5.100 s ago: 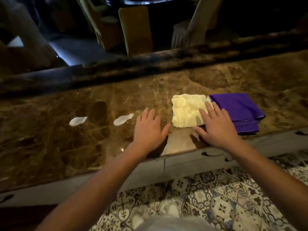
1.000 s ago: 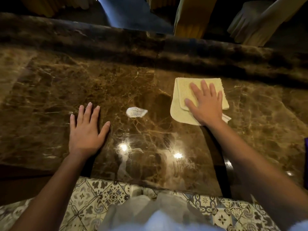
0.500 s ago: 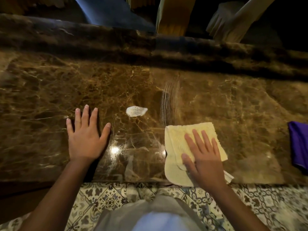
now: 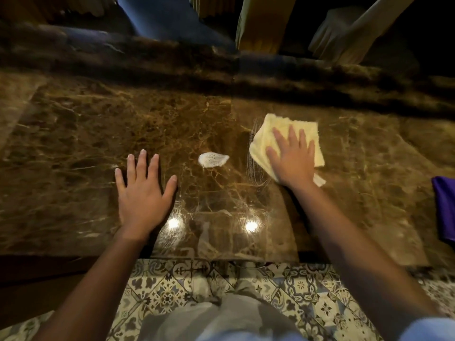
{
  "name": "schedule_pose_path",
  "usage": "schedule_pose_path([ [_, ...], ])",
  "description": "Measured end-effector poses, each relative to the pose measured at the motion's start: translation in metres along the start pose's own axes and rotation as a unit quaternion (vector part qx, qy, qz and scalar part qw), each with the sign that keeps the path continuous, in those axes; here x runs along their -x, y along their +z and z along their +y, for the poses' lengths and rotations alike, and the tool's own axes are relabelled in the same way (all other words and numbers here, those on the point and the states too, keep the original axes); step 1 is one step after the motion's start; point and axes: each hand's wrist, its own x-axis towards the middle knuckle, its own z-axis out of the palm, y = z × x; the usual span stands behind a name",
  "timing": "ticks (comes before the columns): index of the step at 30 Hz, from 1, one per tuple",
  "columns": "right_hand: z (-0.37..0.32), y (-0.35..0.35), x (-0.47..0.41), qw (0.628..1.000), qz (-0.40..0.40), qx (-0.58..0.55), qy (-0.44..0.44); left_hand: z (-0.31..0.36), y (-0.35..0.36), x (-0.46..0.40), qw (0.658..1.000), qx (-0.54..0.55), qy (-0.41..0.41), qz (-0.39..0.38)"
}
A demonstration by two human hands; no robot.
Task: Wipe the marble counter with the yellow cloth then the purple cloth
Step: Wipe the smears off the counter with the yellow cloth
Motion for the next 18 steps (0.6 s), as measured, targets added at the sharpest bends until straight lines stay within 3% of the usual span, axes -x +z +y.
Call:
schedule_pose_path([
  [5,0.011,0.02,0.146,0.998,-0.008,-0.001,-0.059,-0.002,0.002,0.0,1.0,0.002,0.001,0.003],
  [8,0.041,0.021,0.184,0.997,-0.018,0.002,-0.069,-0.003,0.003,0.0,1.0,0.006,0.004,0.002],
  [11,0.062,0.012,0.151,0.999,-0.022,0.016,-0.037,-0.002,0.002,0.0,1.0,0.001,0.003,0.0],
  [18,0.058,-0.008,-0.014,0.997,0.025,-0.016,0.076,0.001,0.001,-0.001,1.0,-0.004,-0.006,0.011],
])
